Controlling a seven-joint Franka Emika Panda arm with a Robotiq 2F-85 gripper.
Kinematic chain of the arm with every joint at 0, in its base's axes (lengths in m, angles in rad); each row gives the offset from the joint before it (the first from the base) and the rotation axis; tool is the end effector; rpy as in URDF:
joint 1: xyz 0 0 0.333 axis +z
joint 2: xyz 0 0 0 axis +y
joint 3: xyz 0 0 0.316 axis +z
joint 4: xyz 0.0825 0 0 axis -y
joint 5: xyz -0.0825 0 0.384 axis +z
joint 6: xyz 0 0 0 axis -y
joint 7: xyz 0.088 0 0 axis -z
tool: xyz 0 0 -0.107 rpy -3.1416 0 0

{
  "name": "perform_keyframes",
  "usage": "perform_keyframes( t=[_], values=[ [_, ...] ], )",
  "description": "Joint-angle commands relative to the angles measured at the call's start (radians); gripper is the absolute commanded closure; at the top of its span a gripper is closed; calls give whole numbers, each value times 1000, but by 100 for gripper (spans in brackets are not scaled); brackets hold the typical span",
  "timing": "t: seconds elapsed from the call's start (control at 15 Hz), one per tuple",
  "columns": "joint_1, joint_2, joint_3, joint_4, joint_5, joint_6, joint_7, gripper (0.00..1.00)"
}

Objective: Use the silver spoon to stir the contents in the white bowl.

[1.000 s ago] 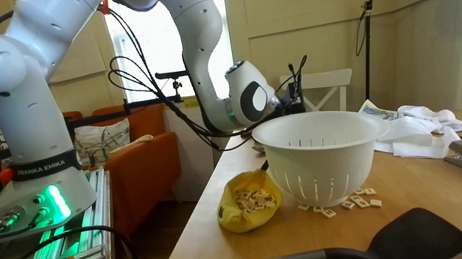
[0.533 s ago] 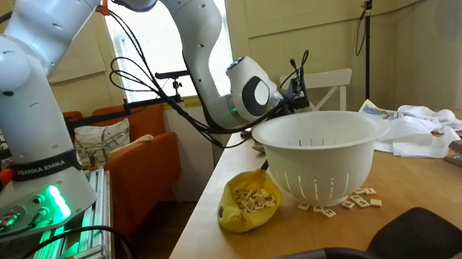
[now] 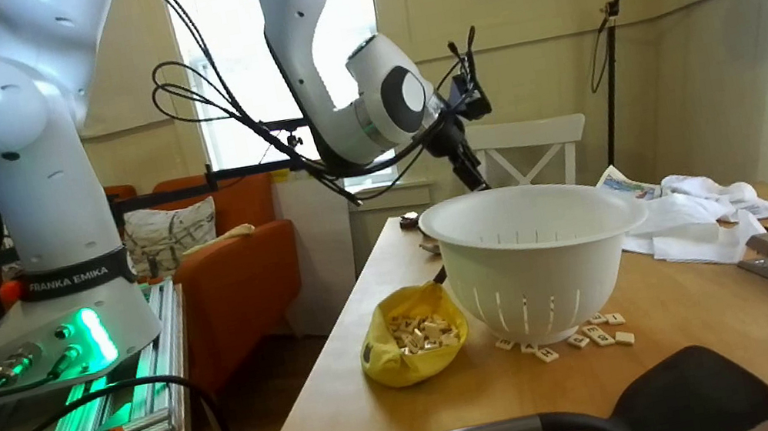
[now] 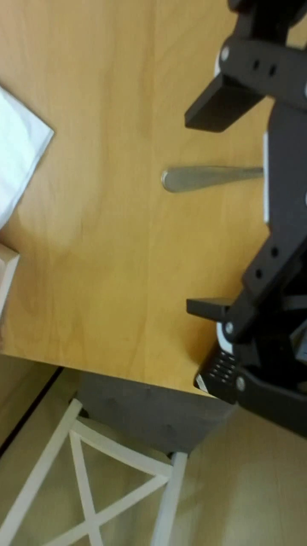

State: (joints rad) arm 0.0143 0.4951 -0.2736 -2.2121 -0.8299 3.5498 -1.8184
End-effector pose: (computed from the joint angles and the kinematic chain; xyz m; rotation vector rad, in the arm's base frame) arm 0.5660 -0.0503 0.2337 0.7210 2.3261 0.3431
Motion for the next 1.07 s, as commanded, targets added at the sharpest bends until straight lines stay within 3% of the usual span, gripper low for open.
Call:
perform_keyframes(
  t=[0.0, 0.2, 0.33, 0.67, 0.87, 1.0],
  values=[
    [-54, -197, 61, -96, -229, -165, 1, 0],
    [-81, -302, 95, -102, -335, -300, -47, 0],
    [-98, -377, 132, -116, -325, -413, -126, 0],
    [-138, -470, 240, -101, -43, -772, -521, 0],
    [-132, -476, 256, -31, 138, -1003, -737, 0],
    [-115, -467, 222, 29, 305, -1129, -877, 0]
  ],
)
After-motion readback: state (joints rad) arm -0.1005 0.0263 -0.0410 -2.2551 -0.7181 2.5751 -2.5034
